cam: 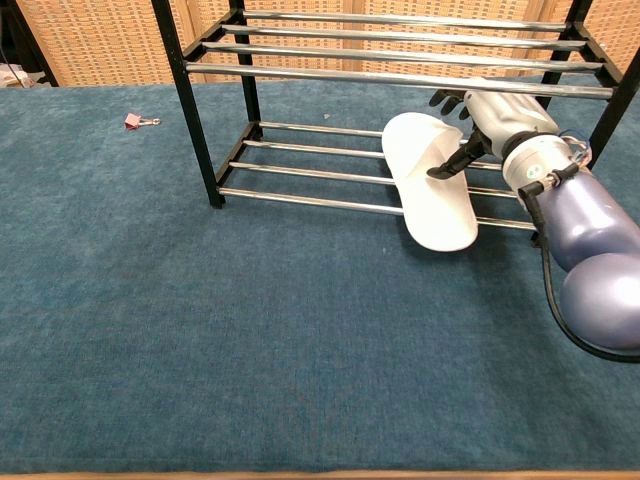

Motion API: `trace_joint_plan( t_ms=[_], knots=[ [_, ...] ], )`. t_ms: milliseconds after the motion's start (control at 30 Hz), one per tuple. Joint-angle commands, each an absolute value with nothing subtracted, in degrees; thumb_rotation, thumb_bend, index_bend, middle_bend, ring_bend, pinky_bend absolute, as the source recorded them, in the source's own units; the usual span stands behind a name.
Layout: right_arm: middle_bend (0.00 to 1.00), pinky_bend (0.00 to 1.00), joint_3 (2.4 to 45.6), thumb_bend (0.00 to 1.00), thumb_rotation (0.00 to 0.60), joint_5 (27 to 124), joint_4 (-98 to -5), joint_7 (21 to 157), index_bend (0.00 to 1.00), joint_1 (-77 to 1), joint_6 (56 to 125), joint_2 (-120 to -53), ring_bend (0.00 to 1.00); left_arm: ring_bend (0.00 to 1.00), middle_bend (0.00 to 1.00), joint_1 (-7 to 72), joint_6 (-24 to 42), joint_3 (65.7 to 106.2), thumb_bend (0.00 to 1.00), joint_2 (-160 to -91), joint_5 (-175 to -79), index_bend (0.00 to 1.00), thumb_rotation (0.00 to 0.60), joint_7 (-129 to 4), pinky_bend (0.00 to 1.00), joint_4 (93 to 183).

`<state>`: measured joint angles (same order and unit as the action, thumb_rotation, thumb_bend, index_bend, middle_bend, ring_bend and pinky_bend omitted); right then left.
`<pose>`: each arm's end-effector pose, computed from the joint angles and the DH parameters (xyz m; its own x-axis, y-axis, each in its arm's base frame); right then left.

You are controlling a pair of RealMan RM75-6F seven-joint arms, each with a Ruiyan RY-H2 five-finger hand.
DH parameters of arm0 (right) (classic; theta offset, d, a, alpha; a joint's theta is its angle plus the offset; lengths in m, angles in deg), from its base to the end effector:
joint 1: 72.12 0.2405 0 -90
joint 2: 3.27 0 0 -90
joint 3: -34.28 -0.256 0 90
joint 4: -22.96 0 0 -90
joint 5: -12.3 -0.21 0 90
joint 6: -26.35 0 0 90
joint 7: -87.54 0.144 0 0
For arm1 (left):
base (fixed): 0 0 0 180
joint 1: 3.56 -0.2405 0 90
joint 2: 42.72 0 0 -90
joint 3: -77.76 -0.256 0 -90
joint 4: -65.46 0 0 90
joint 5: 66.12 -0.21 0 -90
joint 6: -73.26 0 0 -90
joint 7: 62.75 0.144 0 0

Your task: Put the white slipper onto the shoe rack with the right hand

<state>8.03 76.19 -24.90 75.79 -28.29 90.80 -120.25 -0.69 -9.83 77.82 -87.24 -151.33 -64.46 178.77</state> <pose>-0.1556 -0.3946 -0.0623 0.2088 0.0204 0.9777 -0.9770 -0.0392 0.2095 -0.2687 0.1563 0.2171 0.3431 0.0994 0.9340 0.9366 0.0398 -0.3483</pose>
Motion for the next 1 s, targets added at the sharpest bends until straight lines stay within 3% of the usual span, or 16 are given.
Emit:
trace_joint_plan(
  t_ms=[33,467,867,1000],
  knots=[
    [0.24,0.37,8.44,0.16,0.600,75.56,-26.90,74.04,0.22,-29.06,91.48,-119.44,0.24,0.00,0.00,-0.73,-9.93,77.75,0.00,-87.22,-151.60,0.00,0.600,-64.45,0.00,178.82],
    [0.24,0.37,13.62,0.16,0.600,78.09,-38.17,69.80,0.26,-34.20,97.59,-115.95,0.24,0.00,0.00,-1.23,-10.88,77.40,0.00,-86.92,-152.88,0.00,0.600,-65.27,0.00,178.93],
    [0.24,0.37,24.88,0.16,0.600,90.04,-54.56,72.74,0.27,-41.13,103.64,-107.21,0.24,0.00,0.00,-1.69,-11.73,76.87,0.00,-86.96,-154.69,0.00,0.600,-65.16,0.00,179.03],
    [0.26,0.37,30.37,0.16,0.600,98.96,-54.16,77.71,0.28,-41.76,105.37,-103.76,0.24,0.00,0.00,-1.81,-11.91,76.76,0.00,-87.00,-154.94,0.00,0.600,-64.89,0.00,179.15]
  ],
)
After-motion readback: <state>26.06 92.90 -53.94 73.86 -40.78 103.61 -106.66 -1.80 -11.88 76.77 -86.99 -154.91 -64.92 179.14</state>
